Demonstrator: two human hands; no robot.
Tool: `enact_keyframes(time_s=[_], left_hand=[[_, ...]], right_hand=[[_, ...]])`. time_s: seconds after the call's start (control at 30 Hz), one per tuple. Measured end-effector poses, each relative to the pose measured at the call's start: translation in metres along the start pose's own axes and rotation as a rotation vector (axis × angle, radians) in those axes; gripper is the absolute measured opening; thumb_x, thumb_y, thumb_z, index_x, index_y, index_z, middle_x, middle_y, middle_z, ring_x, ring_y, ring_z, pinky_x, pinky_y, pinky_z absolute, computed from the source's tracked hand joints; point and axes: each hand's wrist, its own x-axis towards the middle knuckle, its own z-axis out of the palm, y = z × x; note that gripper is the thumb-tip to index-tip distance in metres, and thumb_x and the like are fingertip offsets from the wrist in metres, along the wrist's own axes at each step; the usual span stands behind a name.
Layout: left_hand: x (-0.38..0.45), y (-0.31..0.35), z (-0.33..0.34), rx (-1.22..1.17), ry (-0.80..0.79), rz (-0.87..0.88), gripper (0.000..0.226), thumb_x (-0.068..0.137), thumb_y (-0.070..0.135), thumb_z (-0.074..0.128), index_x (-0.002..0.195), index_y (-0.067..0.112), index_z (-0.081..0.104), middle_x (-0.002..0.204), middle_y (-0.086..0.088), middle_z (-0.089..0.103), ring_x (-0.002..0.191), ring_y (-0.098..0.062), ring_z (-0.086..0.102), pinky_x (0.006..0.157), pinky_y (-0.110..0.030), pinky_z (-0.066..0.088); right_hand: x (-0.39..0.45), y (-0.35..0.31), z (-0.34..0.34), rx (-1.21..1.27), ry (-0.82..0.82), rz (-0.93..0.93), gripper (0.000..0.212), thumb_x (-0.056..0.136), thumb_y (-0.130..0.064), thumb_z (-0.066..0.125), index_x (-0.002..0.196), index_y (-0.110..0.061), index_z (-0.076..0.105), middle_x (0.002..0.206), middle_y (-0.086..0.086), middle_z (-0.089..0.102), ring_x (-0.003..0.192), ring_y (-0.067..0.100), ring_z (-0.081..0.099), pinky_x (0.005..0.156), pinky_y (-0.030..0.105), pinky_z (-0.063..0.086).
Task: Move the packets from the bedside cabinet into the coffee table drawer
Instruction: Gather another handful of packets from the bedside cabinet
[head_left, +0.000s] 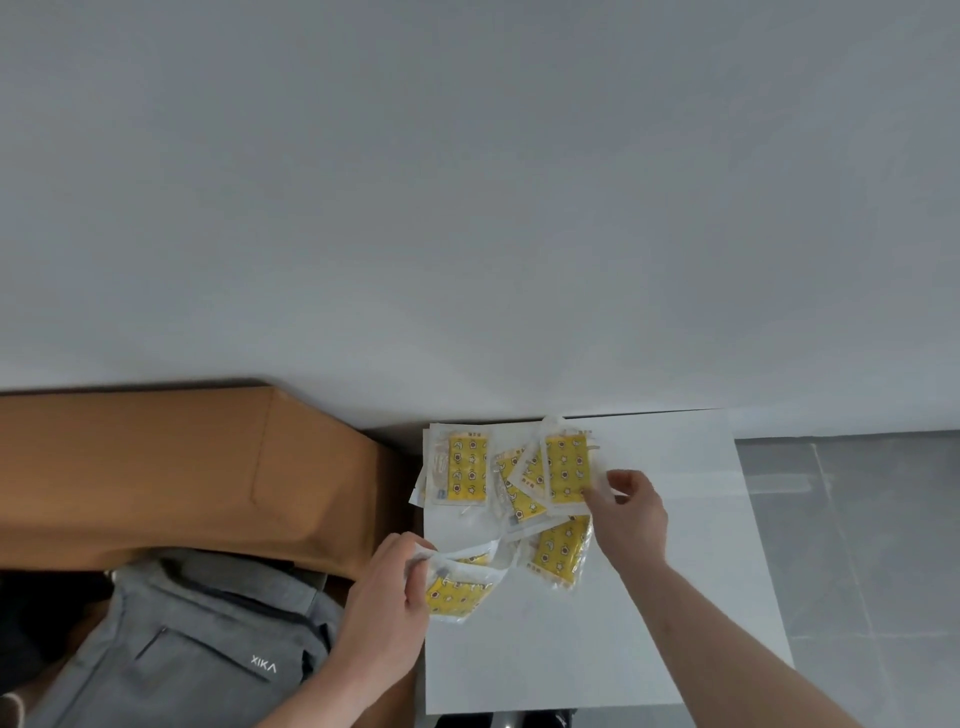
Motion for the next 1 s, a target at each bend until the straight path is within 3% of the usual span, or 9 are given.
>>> enact_keyframes(time_s=[0.1,0.2,0.37,0.53,0.63,0.7,0.8,0.9,1.0], left_hand=[[0.000,-0.005,-0.001,0.004,-0.017,-0.028,0.026,0.107,0.018,0.048,0.092,0.037,0.053,0.105,0.029,0.051,0.103,0.004,0.057,0.078,-0.028,0.059],[0.002,-0.010,-0.002,-0.015,-0.024,-0.031,0.023,0.107,0.019,0.049,0.094,0.035,0.055,0.104,0.027,0.053,0.102,0.003,0.059,0.077,-0.029,0.060],[0.001,-0.014,-0.006,-0.016,-0.004,-0.008,0.021,0.107,0.020,0.047,0.094,0.034,0.056,0.101,0.023,0.058,0.100,0.001,0.060,0.075,-0.029,0.058],[-0.008,-0.015,-0.013,-0.033,-0.001,-0.014,0.023,0.106,0.017,0.047,0.092,0.033,0.057,0.100,0.023,0.058,0.099,-0.001,0.060,0.074,-0.030,0.057],[-0.014,-0.015,-0.016,-0.054,-0.003,-0.027,0.024,0.106,0.016,0.047,0.093,0.034,0.057,0.100,0.023,0.059,0.100,-0.001,0.060,0.075,-0.027,0.058],[-0.017,-0.015,-0.017,-0.057,-0.004,-0.034,0.025,0.106,0.016,0.047,0.092,0.034,0.058,0.099,0.019,0.061,0.101,-0.001,0.060,0.073,-0.023,0.056],[-0.020,-0.016,-0.018,-0.062,-0.010,-0.046,0.027,0.107,0.015,0.047,0.091,0.034,0.058,0.098,0.017,0.061,0.100,0.001,0.059,0.071,-0.017,0.053],[-0.021,-0.020,-0.019,-0.067,-0.001,-0.052,0.026,0.106,0.016,0.047,0.091,0.034,0.058,0.098,0.021,0.060,0.098,0.001,0.060,0.073,-0.021,0.054],[-0.021,-0.024,-0.018,-0.068,-0.005,-0.057,0.023,0.106,0.018,0.047,0.093,0.033,0.058,0.100,0.023,0.059,0.098,-0.002,0.062,0.075,-0.028,0.058]], right_hand=[[0.004,-0.005,0.006,-0.040,-0.027,-0.030,0.081,0.083,-0.031,0.086,0.150,-0.018,0.043,0.143,-0.001,0.055,0.113,0.022,0.064,0.086,0.035,0.049],[0.011,-0.013,0.019,-0.163,-0.056,-0.080,0.101,0.080,-0.037,0.088,0.160,-0.017,0.028,0.150,0.001,0.042,0.119,0.025,0.060,0.086,0.037,0.048],[0.022,-0.011,0.032,-0.151,-0.091,-0.016,0.068,0.079,-0.028,0.088,0.134,-0.018,0.049,0.105,-0.001,0.066,0.090,0.019,0.063,0.070,0.034,0.052],[0.012,-0.007,0.020,-0.170,-0.037,-0.021,0.033,0.084,-0.032,0.083,0.105,-0.017,0.064,0.109,0.006,0.065,0.095,0.029,0.066,0.078,0.042,0.058],[-0.008,0.001,0.012,0.002,0.018,-0.054,0.017,0.089,-0.026,0.077,0.084,-0.025,0.060,0.089,0.004,0.071,0.070,0.014,0.063,0.055,0.026,0.051],[-0.022,0.006,0.011,0.084,-0.009,-0.022,0.013,0.089,-0.026,0.077,0.094,-0.024,0.065,0.088,0.001,0.072,0.069,0.013,0.064,0.049,0.020,0.048],[-0.030,0.008,0.017,0.035,-0.122,0.010,0.041,0.086,-0.025,0.081,0.121,-0.019,0.060,0.106,-0.001,0.071,0.093,0.022,0.066,0.077,0.035,0.054],[-0.029,0.003,0.028,-0.026,-0.142,0.010,0.065,0.082,-0.025,0.085,0.136,-0.020,0.050,0.121,0.006,0.068,0.101,0.026,0.065,0.086,0.040,0.055],[-0.026,-0.002,0.045,-0.106,-0.054,0.082,0.096,0.075,-0.030,0.091,0.151,-0.016,0.035,0.144,0.012,0.044,0.127,0.036,0.052,0.100,0.048,0.050]])
